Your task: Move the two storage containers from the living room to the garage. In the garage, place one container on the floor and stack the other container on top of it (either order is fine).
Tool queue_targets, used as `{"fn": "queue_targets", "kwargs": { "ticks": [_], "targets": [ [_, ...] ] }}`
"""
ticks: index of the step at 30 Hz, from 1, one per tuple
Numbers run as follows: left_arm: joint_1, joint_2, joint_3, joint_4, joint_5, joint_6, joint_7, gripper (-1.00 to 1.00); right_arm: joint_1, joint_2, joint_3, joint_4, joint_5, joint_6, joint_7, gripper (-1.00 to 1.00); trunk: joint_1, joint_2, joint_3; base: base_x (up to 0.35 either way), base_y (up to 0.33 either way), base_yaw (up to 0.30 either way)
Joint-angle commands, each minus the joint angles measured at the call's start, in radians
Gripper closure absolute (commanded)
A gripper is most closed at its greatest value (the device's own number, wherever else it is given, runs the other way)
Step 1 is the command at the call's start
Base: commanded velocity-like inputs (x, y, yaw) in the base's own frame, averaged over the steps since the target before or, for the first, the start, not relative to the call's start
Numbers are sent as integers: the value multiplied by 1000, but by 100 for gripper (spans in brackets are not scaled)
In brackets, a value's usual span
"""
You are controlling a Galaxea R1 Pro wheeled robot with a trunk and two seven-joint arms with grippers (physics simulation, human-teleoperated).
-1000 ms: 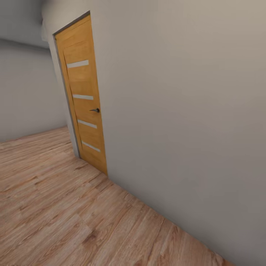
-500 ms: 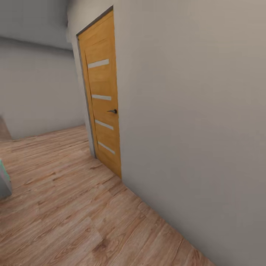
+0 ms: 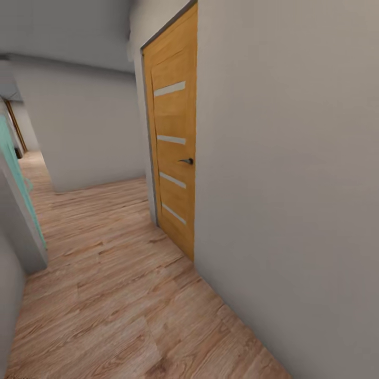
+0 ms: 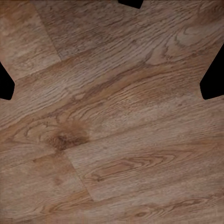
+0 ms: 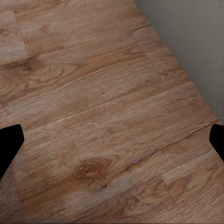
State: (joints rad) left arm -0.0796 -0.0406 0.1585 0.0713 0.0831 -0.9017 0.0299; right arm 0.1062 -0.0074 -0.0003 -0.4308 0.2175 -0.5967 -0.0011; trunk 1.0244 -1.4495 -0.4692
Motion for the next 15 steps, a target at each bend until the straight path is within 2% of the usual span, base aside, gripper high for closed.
{"fn": "queue_targets", "kwargs": {
  "ticks": [1,2,6,15],
  "targets": [
    [-2,0,-3,4,6,-6,0,-100,-1,0,-1,-2,3,11,1,-100,1,0,-1,325,0,299],
    [-2,0,-3,4,5,-8,0,-100,-15,0,0,-3,7,70,8,-100,1,0,-1,325,0,300],
    [-2,1,-3,4,5,-9,-2,-100,-37,-3,0,-3,11,141,12,-100,1,0,-1,325,0,300],
    [-2,1,-4,4,4,-7,-3,-100,-43,-4,0,-2,12,161,12,-100,1,0,-1,325,0,300]
  ]
}}
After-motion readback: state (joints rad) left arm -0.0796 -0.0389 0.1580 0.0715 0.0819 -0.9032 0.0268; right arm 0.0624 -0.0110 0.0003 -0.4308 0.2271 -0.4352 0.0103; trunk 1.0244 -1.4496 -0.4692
